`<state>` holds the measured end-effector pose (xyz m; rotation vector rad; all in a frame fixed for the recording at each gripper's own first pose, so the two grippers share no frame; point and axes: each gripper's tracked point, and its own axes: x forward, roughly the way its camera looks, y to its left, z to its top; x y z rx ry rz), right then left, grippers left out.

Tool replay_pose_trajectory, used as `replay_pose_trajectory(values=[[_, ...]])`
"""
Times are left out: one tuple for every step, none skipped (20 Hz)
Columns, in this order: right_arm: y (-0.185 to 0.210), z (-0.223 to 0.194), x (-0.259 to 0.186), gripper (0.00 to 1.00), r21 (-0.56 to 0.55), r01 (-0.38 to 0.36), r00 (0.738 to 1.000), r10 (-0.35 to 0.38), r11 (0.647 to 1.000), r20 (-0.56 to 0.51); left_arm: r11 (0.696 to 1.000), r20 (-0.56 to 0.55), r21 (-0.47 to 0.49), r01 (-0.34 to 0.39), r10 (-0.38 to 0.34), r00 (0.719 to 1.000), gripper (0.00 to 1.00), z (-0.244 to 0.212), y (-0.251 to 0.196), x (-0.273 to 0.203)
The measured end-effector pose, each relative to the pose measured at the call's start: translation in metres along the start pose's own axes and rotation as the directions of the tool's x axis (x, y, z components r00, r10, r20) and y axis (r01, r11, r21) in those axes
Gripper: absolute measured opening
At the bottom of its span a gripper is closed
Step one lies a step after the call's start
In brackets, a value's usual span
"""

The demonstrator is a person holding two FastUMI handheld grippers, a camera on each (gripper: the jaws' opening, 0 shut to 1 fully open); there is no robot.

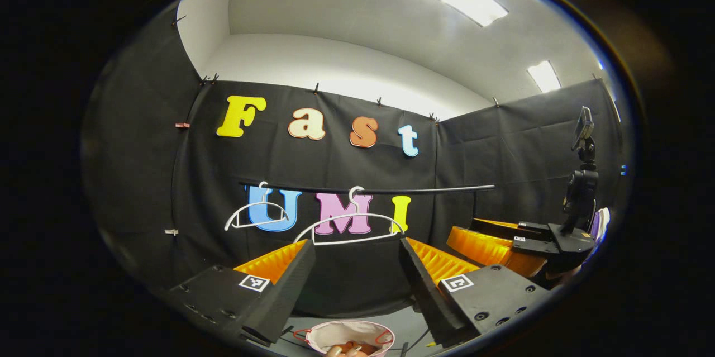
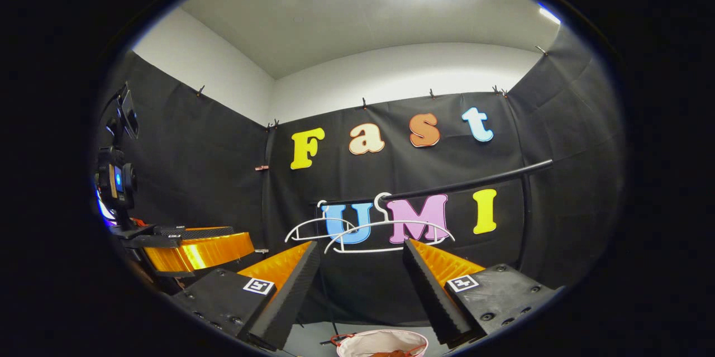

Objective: Grasp the clothes on the hanger with both hands and then place them into the laundry hamper below.

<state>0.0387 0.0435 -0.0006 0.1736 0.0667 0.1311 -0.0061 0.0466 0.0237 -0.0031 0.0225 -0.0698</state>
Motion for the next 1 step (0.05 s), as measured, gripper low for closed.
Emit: replay_pose_trajectory(values=[[0.0001,-0.0015,0.0018,0.96,0.002,-0.003,1.000,0.003,1.000,-0.003,1.000,-0.001,0.000,-0.007,0.007,1.000,0.95,-0.0013,0.0018,0.0006]])
